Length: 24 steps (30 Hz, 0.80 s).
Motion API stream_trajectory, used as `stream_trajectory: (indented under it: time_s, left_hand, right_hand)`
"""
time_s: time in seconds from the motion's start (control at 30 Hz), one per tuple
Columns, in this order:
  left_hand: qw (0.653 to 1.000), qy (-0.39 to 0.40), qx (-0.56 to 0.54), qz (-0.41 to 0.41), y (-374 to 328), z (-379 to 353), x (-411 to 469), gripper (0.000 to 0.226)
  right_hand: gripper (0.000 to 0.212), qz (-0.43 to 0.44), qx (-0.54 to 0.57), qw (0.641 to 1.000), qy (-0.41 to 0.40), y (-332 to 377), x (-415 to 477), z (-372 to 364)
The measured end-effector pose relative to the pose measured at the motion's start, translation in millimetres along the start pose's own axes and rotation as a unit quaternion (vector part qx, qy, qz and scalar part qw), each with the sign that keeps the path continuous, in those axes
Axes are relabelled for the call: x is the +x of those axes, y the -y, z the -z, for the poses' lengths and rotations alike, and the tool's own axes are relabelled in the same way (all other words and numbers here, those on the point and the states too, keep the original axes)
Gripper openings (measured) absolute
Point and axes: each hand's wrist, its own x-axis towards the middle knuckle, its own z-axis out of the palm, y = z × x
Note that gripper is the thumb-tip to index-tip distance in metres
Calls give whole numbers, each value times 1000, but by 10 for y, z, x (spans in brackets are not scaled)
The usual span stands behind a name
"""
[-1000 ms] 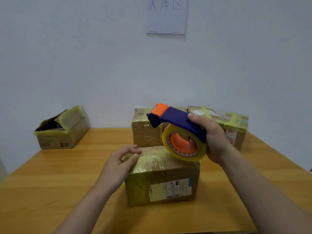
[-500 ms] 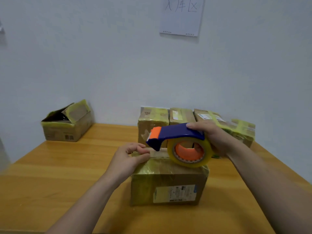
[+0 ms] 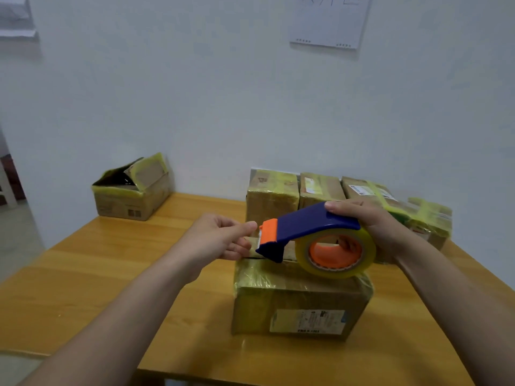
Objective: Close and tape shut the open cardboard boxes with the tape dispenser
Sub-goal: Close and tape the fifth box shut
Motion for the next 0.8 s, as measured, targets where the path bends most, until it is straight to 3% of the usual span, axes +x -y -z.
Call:
stream_trajectory:
  time_s: [0.17, 0.6, 0.8]
  left_hand:
    - [1000, -17, -10, 8, 77, 4, -32, 9]
    - [997, -70, 42, -1, 82, -91, -39, 17]
    - [998, -62, 30, -8, 39, -98, -52, 19]
  right_hand:
    - [41, 18, -65, 998, -9, 45, 56, -39]
    - [33, -29, 4, 999, 25, 117, 44, 34]
    - [45, -24, -25, 999, 3, 118, 76, 8]
